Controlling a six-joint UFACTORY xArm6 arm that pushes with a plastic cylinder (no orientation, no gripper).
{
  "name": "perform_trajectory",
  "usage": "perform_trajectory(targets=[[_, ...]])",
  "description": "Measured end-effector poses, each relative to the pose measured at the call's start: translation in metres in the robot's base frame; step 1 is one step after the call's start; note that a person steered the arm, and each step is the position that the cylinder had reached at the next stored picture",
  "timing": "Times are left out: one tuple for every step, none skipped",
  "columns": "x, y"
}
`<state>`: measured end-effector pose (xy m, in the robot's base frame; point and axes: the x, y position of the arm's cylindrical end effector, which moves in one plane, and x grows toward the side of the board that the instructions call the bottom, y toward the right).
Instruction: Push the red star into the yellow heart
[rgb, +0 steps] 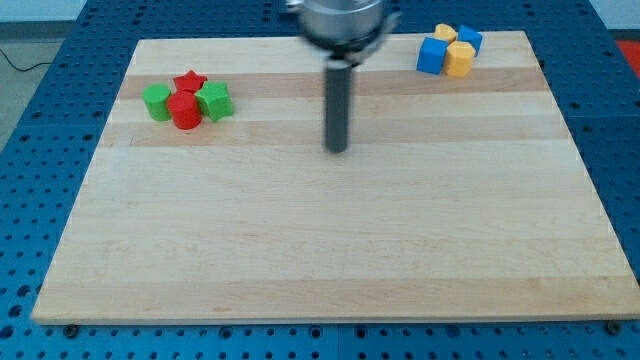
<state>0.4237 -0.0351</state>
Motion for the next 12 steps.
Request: perform_trajectory(targets=[[0.002, -0.132], [-0.005, -0.254], [-0.015, -0.270], [-0.054, -0.270], [-0.089, -0.257], [-0.094, -0.204], [-0.095, -0.134], [-0.104, -0.080], [-0.104, -0.107], [-0.104, -0.190], [-0.118, -0.228], [-0.151, -0.211]])
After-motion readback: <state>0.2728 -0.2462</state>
